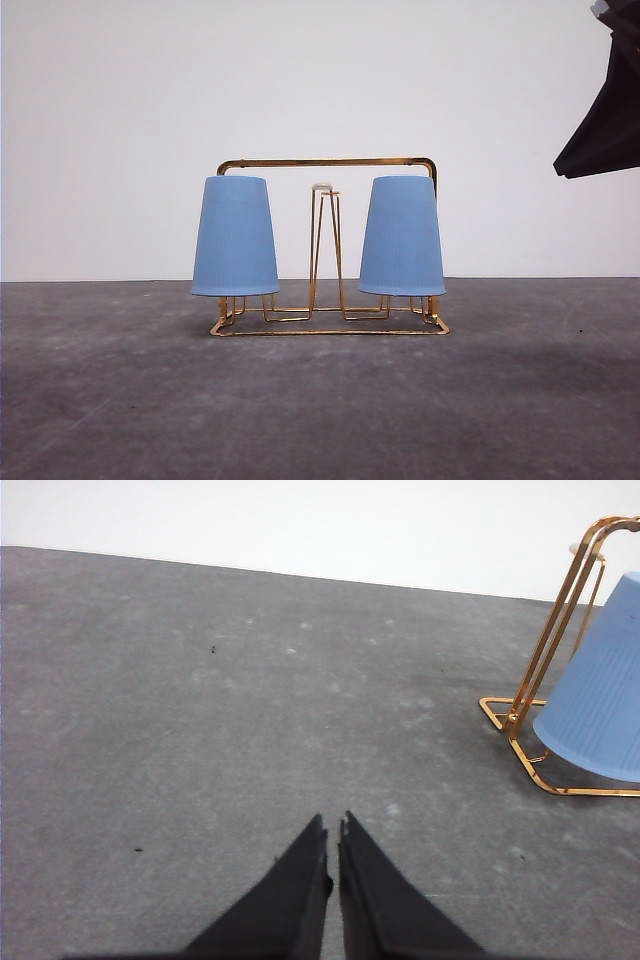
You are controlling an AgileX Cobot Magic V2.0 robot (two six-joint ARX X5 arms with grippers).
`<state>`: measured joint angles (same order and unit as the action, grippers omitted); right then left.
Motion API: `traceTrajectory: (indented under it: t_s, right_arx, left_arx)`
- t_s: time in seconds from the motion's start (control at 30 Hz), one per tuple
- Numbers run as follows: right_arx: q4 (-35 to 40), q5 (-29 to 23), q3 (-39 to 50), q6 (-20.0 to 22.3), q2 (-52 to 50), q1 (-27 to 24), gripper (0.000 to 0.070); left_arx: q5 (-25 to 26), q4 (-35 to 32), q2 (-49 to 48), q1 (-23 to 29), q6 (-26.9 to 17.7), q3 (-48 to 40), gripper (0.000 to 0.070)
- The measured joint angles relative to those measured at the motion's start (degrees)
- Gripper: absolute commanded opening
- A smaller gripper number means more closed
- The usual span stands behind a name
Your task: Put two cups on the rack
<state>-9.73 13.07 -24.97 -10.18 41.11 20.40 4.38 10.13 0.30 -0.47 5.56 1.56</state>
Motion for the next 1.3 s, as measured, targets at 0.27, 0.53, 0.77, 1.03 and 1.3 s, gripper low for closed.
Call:
traceTrajectory:
  t_s: [0.27, 0.53, 0.77, 1.03, 1.3]
  right_arx:
    - [-2.2, -10.6, 8.5, 4.9, -15.1, -7.4, 0.0033]
    - [-2.3, -11.9, 19.5, 5.7, -32.6, -17.6, 0.0033]
    - [-0.6, -12.0, 23.8, 5.9, -41.0, -20.1, 0.0033]
    - [-0.3, -11.9, 24.0, 5.9, -40.9, -20.5, 0.0033]
    - [0.0, -11.9, 24.0, 5.9, -40.9, -20.5, 0.0033]
  left_arx:
    - [0.0, 0.0, 0.0, 0.0, 0.0, 0.0, 0.0]
    - [0.0, 0.0, 0.0, 0.0, 0.0, 0.0, 0.0]
    - [0.0, 0.0, 0.0, 0.0, 0.0, 0.0, 0.0]
    - [0.0, 0.0, 0.0, 0.0, 0.0, 0.0, 0.0]
    - [0.0, 0.0, 0.0, 0.0, 0.0, 0.0, 0.0]
